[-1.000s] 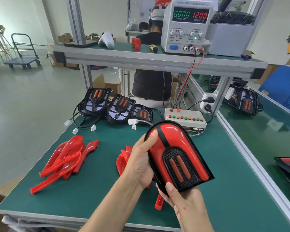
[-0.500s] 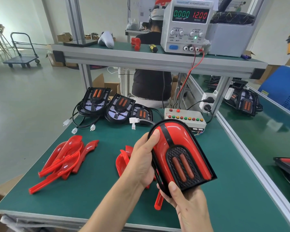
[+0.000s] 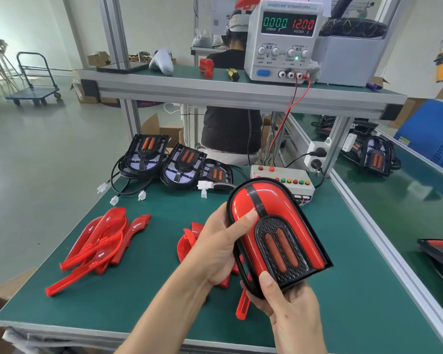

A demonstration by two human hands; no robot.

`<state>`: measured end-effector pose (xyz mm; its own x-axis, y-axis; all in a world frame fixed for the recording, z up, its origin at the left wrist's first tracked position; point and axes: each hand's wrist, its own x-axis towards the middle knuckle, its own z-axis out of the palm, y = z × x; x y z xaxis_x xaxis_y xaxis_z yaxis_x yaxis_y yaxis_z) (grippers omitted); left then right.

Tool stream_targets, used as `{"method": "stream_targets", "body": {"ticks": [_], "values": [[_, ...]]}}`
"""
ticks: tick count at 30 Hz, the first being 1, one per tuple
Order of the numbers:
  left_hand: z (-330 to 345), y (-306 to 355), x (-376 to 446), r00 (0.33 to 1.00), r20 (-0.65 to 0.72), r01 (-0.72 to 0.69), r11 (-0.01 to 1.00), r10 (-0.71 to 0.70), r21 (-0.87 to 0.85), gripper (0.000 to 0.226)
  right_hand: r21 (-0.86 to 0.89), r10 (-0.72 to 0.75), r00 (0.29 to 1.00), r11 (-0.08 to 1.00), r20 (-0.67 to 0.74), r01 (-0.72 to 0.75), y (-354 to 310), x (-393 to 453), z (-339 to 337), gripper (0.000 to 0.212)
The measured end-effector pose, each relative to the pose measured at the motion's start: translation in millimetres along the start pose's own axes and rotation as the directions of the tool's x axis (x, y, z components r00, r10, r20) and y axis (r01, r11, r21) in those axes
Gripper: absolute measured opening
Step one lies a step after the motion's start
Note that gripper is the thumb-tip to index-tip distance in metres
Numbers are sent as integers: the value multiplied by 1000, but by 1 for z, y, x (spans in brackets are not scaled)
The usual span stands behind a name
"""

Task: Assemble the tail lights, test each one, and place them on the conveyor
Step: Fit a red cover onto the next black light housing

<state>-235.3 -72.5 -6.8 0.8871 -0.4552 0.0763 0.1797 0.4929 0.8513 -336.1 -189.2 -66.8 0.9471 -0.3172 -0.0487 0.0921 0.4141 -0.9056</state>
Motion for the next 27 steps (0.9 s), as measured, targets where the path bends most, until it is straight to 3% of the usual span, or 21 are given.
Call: {"method": "stream_targets", "body": {"ticks": [9, 15, 22, 27], "values": [[-9, -4, -2, 994, 92, 43, 995, -51, 93, 55, 25, 12, 999, 1000, -52, -11, -9, -3, 1, 56], [-4, -11, 1, 998, 58, 23, 996, -28, 83, 49, 27, 46, 997, 999, -64, -44, -15, -2, 1, 49], [15, -39, 10, 978, 22, 206, 979, -206, 8, 51, -53, 154, 980, 985, -128, -161, -3, -8, -33, 55], [31, -66, 14, 977, 50, 207, 977, -209, 53, 54, 4, 213, 964, 977, -159, -215, -3, -13, -65, 53]]}}
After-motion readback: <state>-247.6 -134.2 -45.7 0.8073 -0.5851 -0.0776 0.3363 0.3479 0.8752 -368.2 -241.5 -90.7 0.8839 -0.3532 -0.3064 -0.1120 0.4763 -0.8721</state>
